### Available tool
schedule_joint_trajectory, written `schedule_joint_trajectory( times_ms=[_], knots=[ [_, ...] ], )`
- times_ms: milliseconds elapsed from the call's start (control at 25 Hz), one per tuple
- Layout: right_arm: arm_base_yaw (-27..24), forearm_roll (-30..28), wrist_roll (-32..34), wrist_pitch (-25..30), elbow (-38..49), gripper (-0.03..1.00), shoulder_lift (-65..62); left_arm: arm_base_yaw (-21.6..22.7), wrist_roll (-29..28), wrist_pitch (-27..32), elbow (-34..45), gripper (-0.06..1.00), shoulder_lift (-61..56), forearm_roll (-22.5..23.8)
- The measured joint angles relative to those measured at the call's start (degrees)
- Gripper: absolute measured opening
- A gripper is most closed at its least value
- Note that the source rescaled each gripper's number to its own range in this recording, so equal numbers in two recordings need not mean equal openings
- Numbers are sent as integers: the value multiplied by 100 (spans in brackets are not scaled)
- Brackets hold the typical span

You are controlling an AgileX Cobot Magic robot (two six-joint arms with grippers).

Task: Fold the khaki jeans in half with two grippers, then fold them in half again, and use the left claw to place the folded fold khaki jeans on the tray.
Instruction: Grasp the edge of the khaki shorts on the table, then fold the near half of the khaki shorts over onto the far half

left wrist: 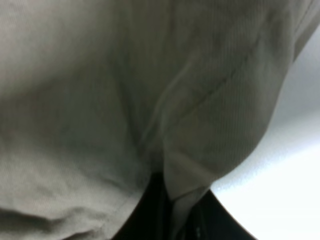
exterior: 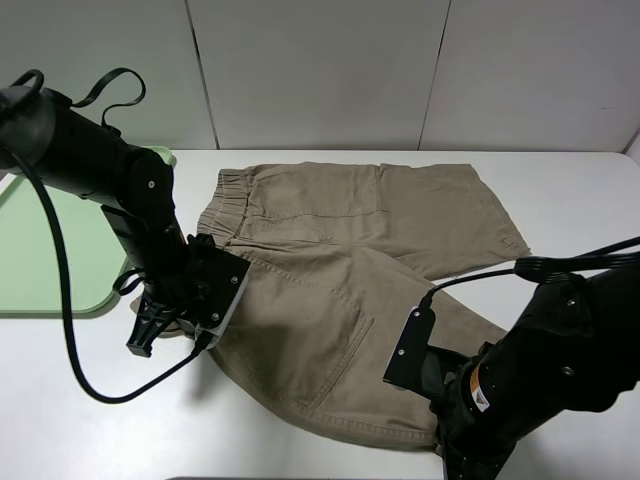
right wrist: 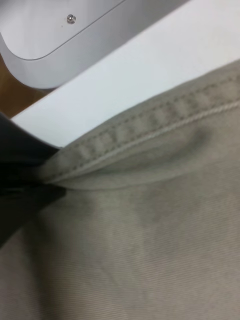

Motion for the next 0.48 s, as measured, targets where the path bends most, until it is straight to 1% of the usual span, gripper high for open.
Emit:
schedule_joint_trajectory(
  times_ms=[160,320,480],
  knots=[
    [0,63,93,284,-166,0,0,0,0,95,-19,0,-47,0],
    [0,131,310,688,-309,0,-248,0,-36,274,-19,0,-373,0],
    [4,148,606,1240,-504,0,-785,0,-387,545,-14,0,-876,19]
  ],
)
